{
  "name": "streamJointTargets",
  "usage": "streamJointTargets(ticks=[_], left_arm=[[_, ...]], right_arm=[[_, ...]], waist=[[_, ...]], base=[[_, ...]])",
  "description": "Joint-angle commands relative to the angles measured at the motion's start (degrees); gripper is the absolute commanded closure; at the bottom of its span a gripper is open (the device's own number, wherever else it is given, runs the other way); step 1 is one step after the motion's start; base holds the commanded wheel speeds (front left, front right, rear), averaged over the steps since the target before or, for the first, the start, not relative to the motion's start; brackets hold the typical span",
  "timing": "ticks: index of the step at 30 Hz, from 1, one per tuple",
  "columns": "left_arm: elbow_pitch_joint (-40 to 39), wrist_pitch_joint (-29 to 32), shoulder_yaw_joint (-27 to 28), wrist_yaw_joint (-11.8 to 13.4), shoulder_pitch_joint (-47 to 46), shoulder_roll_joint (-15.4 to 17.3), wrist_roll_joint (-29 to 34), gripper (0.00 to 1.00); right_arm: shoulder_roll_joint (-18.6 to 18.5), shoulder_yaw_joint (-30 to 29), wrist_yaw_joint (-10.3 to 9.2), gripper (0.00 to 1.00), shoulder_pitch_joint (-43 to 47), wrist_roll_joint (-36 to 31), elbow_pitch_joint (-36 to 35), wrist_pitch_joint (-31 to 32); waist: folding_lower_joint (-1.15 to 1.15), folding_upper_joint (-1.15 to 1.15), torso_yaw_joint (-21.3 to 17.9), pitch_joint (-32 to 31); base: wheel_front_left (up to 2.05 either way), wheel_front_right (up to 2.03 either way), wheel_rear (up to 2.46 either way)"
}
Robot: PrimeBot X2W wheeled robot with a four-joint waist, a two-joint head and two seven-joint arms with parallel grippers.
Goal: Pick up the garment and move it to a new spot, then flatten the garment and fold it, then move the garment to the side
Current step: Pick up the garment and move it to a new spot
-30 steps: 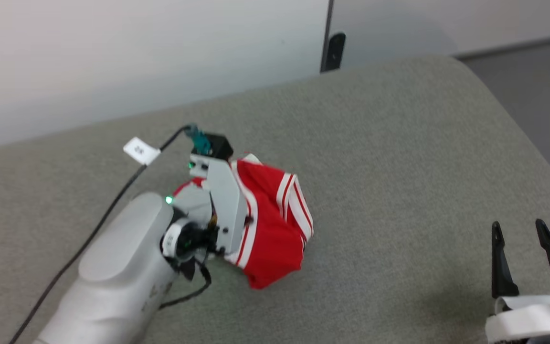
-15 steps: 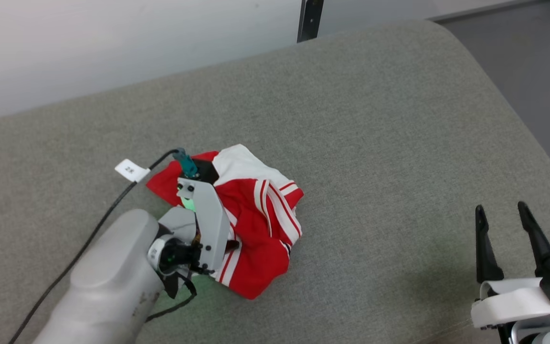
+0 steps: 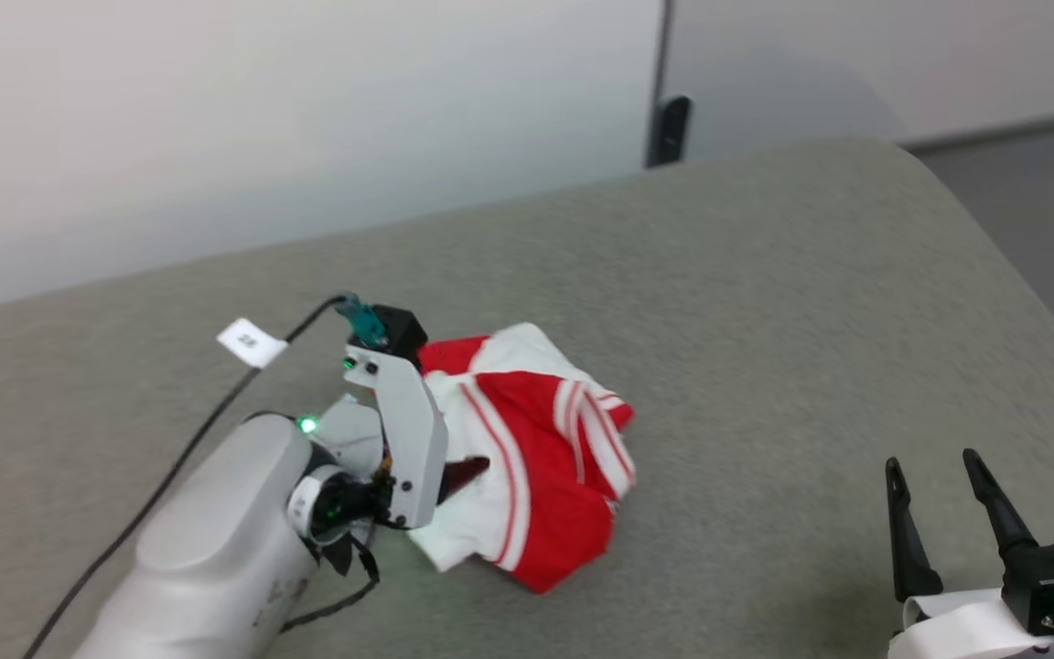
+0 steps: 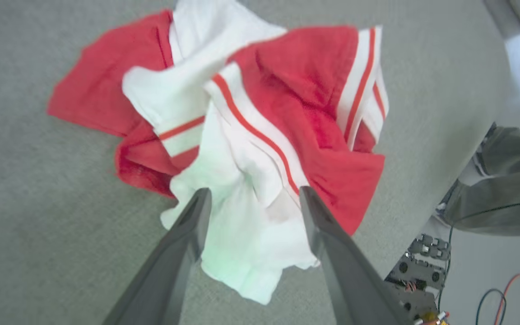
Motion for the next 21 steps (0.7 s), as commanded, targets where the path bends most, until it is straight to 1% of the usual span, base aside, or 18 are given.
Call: streamJointTargets(ticks=[1,6,13,20,21], left_arm=[[-0.52,-0.66,0.34,-0.11,1.41,0.21,-0.16,0.0],[-5.99,-6.83,2.01,-0.61,3.27,2.21,-0.09,0.0],[-14.06,-21.77,4.34,-1.29,8.76,5.8,1.61,0.0],[-18.14,-37.66,7.02,-1.38,16.59,7.3,4.03,0.0],[-18.34,-39.78,7.5,-0.79,17.84,7.55,4.55,0.0]], right_arm=[[0.09,0.24,-0.02,0.0,1.01,0.16,-0.21,-0.05],[0.11,1.71,-0.02,0.0,2.19,0.77,-1.69,-0.05],[0.1,3.66,-0.02,0.0,3.66,2.58,-4.16,-0.05],[0.08,4.49,-0.02,0.0,5.5,3.0,-4.79,-0.05],[0.08,4.61,-0.02,0.0,5.8,3.09,-4.61,-0.05]], waist=[[0.0,0.0,5.06,-4.43],[0.0,0.0,8.46,-5.75],[0.0,0.0,12.46,-6.71],[0.0,0.0,15.52,-7.78],[0.0,0.0,15.83,-7.97]], base=[[0.0,0.0,0.0],[0.0,0.0,0.0],[0.0,0.0,0.0],[0.0,0.0,0.0],[0.0,0.0,0.0]])
